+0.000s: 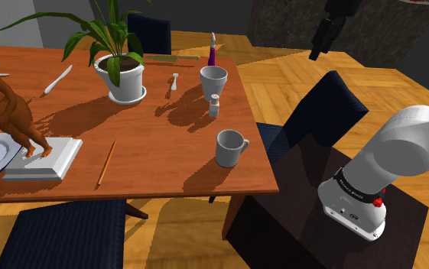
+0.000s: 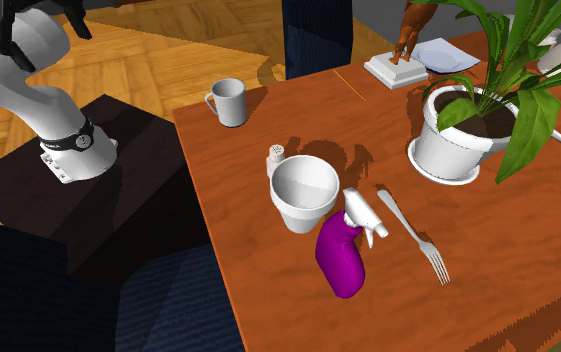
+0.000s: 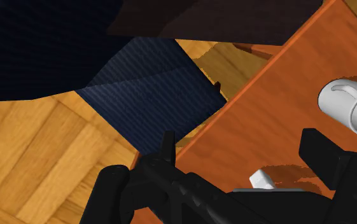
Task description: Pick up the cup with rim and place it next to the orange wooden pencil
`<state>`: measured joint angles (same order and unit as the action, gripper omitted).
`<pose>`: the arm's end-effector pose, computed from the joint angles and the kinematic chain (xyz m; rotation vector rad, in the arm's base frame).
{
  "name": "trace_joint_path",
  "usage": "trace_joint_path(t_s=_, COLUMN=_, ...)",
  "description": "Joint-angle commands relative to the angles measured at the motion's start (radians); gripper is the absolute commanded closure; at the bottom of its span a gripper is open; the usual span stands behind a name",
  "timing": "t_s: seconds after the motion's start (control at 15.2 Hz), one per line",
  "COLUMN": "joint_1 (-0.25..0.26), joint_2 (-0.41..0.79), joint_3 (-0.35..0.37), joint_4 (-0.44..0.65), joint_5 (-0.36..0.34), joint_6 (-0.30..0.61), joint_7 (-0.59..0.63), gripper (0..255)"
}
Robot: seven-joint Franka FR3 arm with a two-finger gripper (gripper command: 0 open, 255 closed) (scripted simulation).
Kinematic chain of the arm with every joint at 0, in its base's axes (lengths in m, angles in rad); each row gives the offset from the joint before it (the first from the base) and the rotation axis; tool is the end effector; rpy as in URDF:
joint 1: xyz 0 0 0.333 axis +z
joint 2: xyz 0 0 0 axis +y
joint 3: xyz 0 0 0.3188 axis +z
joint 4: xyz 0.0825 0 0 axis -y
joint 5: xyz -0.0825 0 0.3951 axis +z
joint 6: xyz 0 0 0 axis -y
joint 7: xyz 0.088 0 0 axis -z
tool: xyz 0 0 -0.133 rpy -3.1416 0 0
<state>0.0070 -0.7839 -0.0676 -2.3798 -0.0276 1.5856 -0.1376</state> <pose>0.3164 -0.0272 0.5549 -3.1168 -0.1521 0.0150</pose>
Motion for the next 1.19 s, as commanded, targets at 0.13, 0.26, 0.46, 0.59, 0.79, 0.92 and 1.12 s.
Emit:
trace_joint_path(t_s=0.13, joint_1=0.005, joint_2=0.070, joint_3=0.001, joint_4=0.014, joint_5=0.007, joint_6=0.056, joint_7=0.007, gripper=0)
trace_joint_path(t_s=0.26, joint_1=0.010, joint_2=0.143, joint_3=0.002, joint_4=0.033, joint_5=0.015, joint_6=0.109, joint_7=0.012, gripper=0)
trace_joint_path(t_s=0.46, joint_1=0.016, joint_2=0.255, joint_3=0.003, joint_4=0.072, joint_5=0.026, joint_6=0.182, joint_7=0.019, gripper=0)
trace_joint_path(t_s=0.59, joint_1=0.021, joint_2=0.331, joint_3=0.004, joint_4=0.105, joint_5=0.034, joint_6=0.224, joint_7=0.023, gripper=0)
trace_joint_path(t_s=0.79, joint_1=0.027, joint_2=0.446, joint_3=0.004, joint_4=0.165, joint_5=0.046, joint_6=0.280, joint_7=0.027, gripper=0)
trace_joint_path(t_s=0.92, joint_1=0.031, joint_2=0.523, joint_3=0.004, joint_4=0.211, joint_5=0.054, joint_6=0.311, joint_7=0.029, gripper=0)
trace_joint_path(t_s=1.12, joint_1=0.035, joint_2=0.640, joint_3=0.004, joint_4=0.290, joint_5=0.067, joint_6=0.348, joint_7=0.031, gripper=0)
